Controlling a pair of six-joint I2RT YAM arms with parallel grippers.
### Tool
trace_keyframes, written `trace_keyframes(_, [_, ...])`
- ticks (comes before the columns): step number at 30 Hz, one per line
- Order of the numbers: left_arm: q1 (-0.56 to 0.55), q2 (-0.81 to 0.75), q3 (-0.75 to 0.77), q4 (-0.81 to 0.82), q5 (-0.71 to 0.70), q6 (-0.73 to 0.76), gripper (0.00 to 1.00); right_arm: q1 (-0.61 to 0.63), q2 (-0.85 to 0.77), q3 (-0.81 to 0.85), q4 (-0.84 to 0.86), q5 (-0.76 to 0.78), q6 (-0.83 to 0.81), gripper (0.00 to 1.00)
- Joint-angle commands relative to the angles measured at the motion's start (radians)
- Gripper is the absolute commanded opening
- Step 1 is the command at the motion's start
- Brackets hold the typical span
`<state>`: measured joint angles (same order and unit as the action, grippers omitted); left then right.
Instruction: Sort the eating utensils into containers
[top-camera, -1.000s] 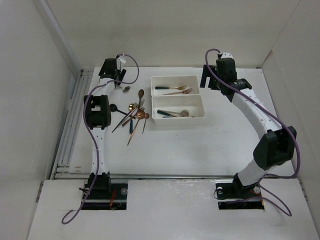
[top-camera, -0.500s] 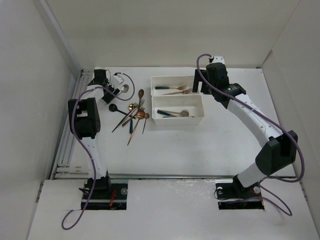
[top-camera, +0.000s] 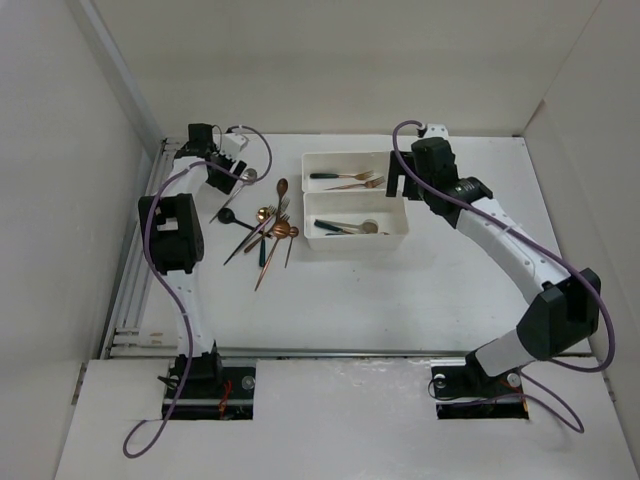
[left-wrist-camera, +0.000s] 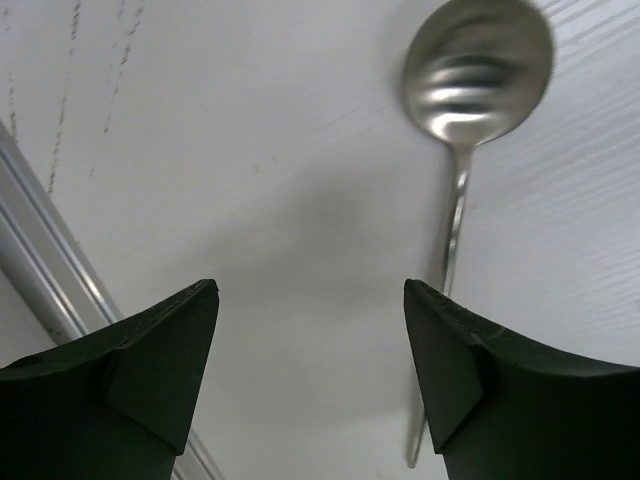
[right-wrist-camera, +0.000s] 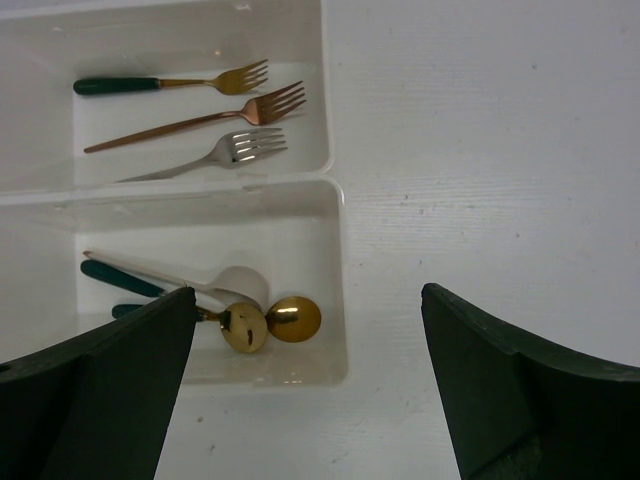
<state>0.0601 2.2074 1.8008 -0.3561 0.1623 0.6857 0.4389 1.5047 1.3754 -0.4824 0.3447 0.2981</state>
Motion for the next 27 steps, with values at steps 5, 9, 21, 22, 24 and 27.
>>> trace_keyframes(5, [-0.054,0.034,0.077,-0.171,-0.013,-0.019,0.72,0.009,-0.064,-0.019,0.030,0.031,-0.008,0.98])
trace_keyframes(9, [-0.054,0.061,0.069,-0.250,-0.014,0.024,0.71,0.009,-0.074,-0.029,0.030,0.040,-0.008,0.98])
trace_keyframes(21, [-0.034,0.132,0.135,-0.250,-0.032,-0.029,0.00,0.009,-0.017,0.033,0.048,0.040,-0.037,0.98])
trace_keyframes(22, [-0.034,0.103,0.135,-0.238,-0.032,-0.029,0.00,0.009,-0.017,0.042,0.048,0.040,-0.037,0.98])
trace_keyframes(24, [-0.034,0.042,0.124,-0.193,-0.032,-0.038,0.00,0.009,-0.017,0.042,0.057,0.040,-0.046,0.98])
trace_keyframes(27, [-0.034,-0.040,0.112,-0.141,-0.023,-0.012,0.00,0.009,-0.008,0.042,0.057,0.040,-0.047,0.98])
